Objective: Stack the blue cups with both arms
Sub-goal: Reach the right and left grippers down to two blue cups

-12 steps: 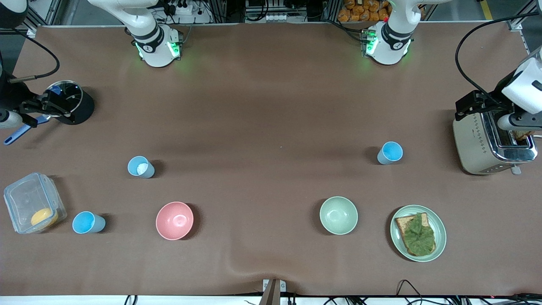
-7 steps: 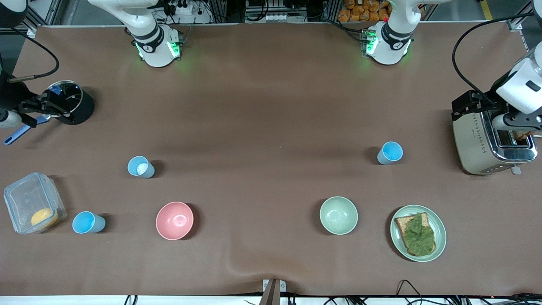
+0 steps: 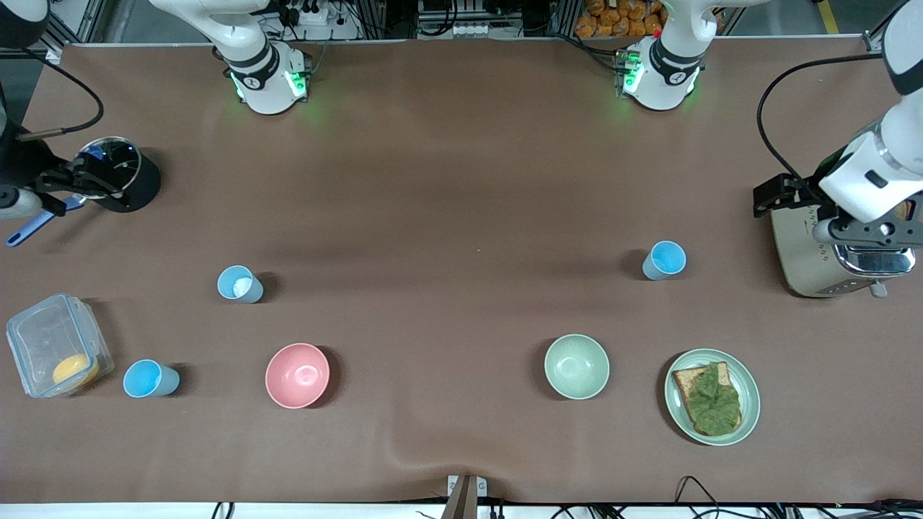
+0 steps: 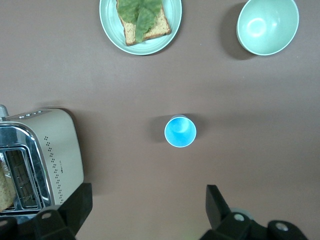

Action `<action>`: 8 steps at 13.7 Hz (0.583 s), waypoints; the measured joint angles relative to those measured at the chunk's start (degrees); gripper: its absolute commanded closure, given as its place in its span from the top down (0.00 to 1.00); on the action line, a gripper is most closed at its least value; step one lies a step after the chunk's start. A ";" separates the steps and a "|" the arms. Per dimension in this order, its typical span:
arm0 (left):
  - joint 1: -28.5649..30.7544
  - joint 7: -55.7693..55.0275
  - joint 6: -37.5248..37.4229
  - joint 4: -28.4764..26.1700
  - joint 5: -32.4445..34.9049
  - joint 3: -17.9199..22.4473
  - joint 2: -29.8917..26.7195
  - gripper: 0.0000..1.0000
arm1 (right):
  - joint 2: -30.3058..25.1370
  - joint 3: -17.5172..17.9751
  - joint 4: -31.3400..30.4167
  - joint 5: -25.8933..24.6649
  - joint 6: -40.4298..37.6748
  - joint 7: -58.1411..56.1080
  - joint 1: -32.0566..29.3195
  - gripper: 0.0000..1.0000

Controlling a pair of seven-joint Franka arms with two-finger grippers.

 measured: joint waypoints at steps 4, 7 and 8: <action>-0.72 0.00 3.42 -0.07 0.00 -0.35 4.79 1.00 | 5.79 0.09 -1.02 -0.01 -6.81 0.05 2.37 1.00; -2.84 -0.15 7.67 -0.03 -0.33 -0.69 12.09 1.00 | 13.51 0.14 -1.44 -0.14 -2.46 1.81 6.16 1.00; -3.35 -0.80 8.61 -0.05 -0.69 -0.69 13.96 1.00 | 15.08 0.14 -2.26 -0.17 1.22 1.99 6.54 1.00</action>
